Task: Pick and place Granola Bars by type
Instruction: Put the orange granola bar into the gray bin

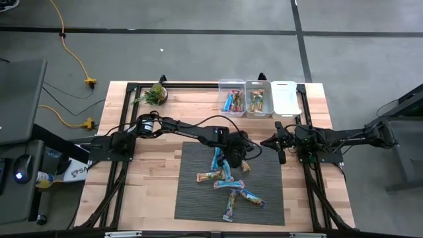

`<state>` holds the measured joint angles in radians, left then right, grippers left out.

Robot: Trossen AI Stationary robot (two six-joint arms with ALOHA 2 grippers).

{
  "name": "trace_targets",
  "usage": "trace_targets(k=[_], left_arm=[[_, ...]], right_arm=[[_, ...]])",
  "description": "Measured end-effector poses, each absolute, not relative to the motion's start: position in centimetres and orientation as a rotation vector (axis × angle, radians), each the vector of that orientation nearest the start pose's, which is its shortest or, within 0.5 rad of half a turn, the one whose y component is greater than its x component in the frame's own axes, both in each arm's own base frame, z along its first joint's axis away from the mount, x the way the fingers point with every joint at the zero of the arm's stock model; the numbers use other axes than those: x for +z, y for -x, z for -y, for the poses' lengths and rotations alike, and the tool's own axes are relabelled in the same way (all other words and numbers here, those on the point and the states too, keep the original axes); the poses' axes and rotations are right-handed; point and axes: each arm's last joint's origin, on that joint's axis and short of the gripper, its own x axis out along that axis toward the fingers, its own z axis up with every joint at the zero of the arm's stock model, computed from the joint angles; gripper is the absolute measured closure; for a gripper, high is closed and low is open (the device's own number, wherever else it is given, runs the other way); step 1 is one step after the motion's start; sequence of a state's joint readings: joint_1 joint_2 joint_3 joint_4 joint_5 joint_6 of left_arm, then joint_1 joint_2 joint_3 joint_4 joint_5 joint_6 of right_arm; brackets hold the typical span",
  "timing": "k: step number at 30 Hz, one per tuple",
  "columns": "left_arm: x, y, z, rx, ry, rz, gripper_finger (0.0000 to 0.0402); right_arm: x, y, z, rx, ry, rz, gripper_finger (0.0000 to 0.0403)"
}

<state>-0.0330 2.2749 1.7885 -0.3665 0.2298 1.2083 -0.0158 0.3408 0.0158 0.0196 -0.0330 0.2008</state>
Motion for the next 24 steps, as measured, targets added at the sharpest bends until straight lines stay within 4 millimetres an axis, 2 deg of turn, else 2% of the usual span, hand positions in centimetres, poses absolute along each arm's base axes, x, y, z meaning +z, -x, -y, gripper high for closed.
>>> trace_targets(k=[4, 9, 13, 17, 24], left_arm=[[17.1, -49.9, 2.3, -0.685, -0.98, -0.611, 0.0275], [17.1, -49.8, 2.2, -0.662, -0.946, -0.635, 0.0228], [15.3, -49.9, 2.2, -0.675, -0.949, -0.692, 0.0201], [14.3, -50.3, 2.2, -0.684, -1.02, -0.678, 0.0196], [14.1, -50.3, 2.1, -0.676, -1.03, -0.698, 0.0208]], right_arm=[[14.1, -11.5, 0.1, -0.014, -0.207, -0.306, 0.0402], [14.1, -11.5, 0.1, -0.014, -0.207, -0.306, 0.0402], [14.1, -11.5, 0.1, -0.014, -0.207, -0.306, 0.0402], [14.1, -11.5, 0.1, -0.014, -0.207, -0.305, 0.0402], [14.1, -11.5, 0.1, -0.014, -0.207, -0.305, 0.0402]])
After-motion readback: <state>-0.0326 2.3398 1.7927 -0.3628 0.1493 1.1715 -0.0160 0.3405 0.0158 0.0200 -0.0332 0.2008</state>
